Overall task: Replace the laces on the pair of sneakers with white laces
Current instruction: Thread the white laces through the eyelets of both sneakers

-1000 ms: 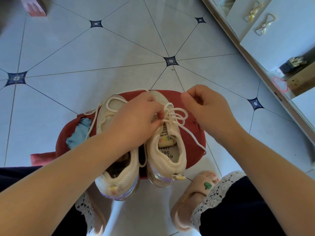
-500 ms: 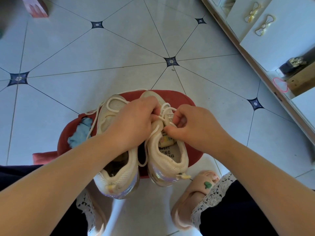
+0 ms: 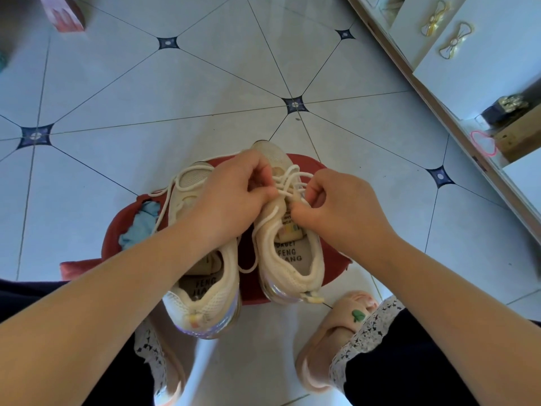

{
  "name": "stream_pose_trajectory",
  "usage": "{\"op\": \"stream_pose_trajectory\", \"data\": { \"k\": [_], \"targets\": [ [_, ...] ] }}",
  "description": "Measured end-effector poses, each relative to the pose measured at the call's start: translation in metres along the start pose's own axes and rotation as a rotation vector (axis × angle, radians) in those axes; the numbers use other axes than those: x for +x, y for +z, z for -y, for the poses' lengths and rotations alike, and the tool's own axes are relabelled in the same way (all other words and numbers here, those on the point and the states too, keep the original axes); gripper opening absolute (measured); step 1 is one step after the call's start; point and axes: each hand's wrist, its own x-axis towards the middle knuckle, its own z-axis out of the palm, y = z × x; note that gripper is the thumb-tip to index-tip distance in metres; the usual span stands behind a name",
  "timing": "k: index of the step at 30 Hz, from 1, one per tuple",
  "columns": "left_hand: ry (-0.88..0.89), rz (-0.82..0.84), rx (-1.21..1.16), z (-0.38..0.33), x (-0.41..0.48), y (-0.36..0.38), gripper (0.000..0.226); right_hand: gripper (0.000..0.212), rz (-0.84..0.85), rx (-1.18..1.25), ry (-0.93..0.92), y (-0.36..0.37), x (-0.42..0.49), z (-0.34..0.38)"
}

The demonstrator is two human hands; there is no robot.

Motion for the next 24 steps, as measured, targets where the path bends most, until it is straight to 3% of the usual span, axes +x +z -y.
{"op": "stream_pose_trajectory", "data": {
  "k": [3, 6, 12, 18, 22, 24],
  "targets": [
    [-0.168, 0.005, -0.121, -0.003, 0.003, -0.002, 0.014, 0.02, 0.005, -0.003, -0.04, 0.003, -0.002, 0.002],
    [-0.196, 0.036, 0.045, -0.003, 0.006, -0.004, 0.012, 0.021, 0.041, 0.085, -0.044, 0.003, -0.001, 0.003],
    [-0.449, 0.161, -0.218, -0.004, 0.011, -0.009, 0.013, 0.008, 0.341, 0.333, 0.098, -0.017, 0.015, -0.007],
    [-0.57, 0.179, -0.448, -0.002, 0.013, -0.011, 0.021, 0.016, -0.08, 0.265, 0.236, -0.013, 0.038, -0.023],
    [-0.556, 0.18, -0.408, -0.002, 0.014, -0.007, 0.016, 0.034, 0.178, 0.4, 0.328, 0.011, 0.043, -0.021],
    [-0.555, 0.174, -0.383, -0.002, 0.014, -0.005, 0.011, 0.024, 0.263, 0.452, 0.354, 0.02, 0.044, -0.02]
  ]
}}
